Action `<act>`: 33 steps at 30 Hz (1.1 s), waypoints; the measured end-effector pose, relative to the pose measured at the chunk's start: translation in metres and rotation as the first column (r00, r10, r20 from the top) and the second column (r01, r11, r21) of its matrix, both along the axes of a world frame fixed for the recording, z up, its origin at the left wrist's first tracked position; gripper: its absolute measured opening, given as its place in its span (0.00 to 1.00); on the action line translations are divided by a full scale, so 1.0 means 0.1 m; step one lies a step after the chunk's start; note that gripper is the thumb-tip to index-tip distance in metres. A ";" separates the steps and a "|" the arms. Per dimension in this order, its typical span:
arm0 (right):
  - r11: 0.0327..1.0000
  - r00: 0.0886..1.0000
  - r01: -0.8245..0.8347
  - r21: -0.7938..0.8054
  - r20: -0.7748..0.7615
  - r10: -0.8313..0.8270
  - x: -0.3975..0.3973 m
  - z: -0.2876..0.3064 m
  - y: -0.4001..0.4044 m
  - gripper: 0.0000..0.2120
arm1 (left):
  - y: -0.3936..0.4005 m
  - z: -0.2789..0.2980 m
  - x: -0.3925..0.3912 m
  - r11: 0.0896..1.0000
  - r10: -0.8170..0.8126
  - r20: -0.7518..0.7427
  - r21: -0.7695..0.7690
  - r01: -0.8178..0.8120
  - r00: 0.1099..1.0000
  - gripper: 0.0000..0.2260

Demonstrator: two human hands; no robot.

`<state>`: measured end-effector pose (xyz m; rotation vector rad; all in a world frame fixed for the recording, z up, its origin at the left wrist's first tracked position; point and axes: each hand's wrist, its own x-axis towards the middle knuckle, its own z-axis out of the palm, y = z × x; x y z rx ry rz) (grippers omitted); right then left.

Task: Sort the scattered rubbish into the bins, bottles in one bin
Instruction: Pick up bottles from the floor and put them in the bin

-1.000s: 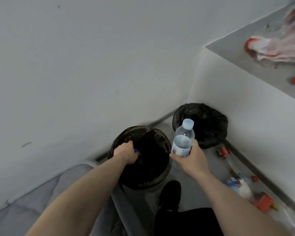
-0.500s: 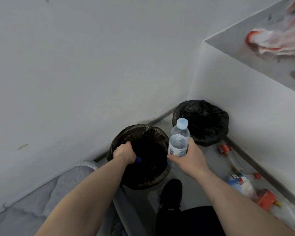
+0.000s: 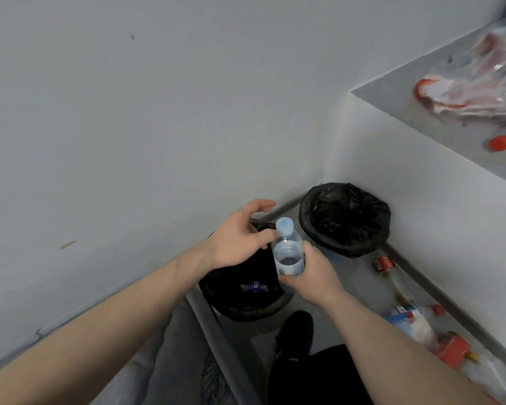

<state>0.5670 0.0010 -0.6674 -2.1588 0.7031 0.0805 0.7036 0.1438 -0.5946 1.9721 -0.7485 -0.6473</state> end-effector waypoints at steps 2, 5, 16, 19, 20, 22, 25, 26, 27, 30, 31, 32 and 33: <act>1.000 1.000 -0.030 0.000 -0.003 0.030 -0.01 0.04 0.03 0.27 | -0.06 0.10 -0.04 0.997 -0.075 0.110 0.012 0.074 0.991 0.20; 0.999 0.999 -0.041 0.017 0.004 0.041 -0.04 0.07 0.04 0.28 | -0.11 0.12 -0.08 0.989 -0.147 0.198 0.040 0.142 0.969 0.12; 0.999 0.988 -0.032 0.039 -0.152 0.038 0.04 -0.04 -0.06 0.36 | 0.07 -0.61 0.36 0.948 -0.030 0.384 0.303 -0.095 0.923 0.08; 0.999 0.974 -0.043 0.014 -0.223 0.045 0.06 -0.10 -0.11 0.33 | 0.05 -0.98 0.46 0.887 -0.009 0.324 0.439 -0.142 0.946 0.09; 0.999 0.968 -0.044 0.012 -0.248 0.046 0.06 -0.12 -0.13 0.33 | 0.03 -1.08 0.49 0.867 0.001 0.308 0.474 -0.154 0.951 0.09; 0.999 0.960 -0.040 0.016 -0.275 0.043 0.07 -0.18 -0.16 0.34 | -0.04 -1.28 0.54 0.830 0.017 0.273 0.533 -0.166 0.962 0.09; 0.999 0.956 -0.025 0.023 -0.291 0.031 0.07 -0.24 -0.20 0.32 | -0.16 -1.51 0.58 0.788 0.017 0.233 0.595 -0.156 0.972 0.10; 0.999 0.954 -0.025 0.022 -0.299 0.031 0.07 -0.26 -0.22 0.32 | -0.19 -1.58 0.59 0.777 -0.009 0.235 0.614 -0.141 0.972 0.11; 0.999 0.950 -0.029 0.019 -0.311 0.034 0.08 -0.27 -0.22 0.31 | -0.21 -1.65 0.60 0.762 -0.044 0.236 0.636 -0.120 0.971 0.12; 0.999 0.936 -0.032 0.013 -0.349 0.034 0.09 -0.31 -0.26 0.32 | -0.25 -1.81 0.61 0.708 -0.126 0.237 0.701 -0.080 0.963 0.17; 0.999 0.933 -0.031 0.012 -0.358 0.033 0.10 -0.31 -0.27 0.32 | -0.25 -1.84 0.62 0.694 -0.133 0.233 0.716 -0.077 0.963 0.18; 0.999 0.931 -0.031 0.011 -0.365 0.033 0.11 -0.32 -0.27 0.32 | -0.24 -1.88 0.62 0.685 -0.132 0.224 0.725 -0.074 0.966 0.19; 1.000 0.928 -0.029 0.011 -0.370 0.031 0.11 -0.33 -0.28 0.32 | -0.24 -1.90 0.61 0.681 -0.128 0.212 0.729 -0.070 0.969 0.21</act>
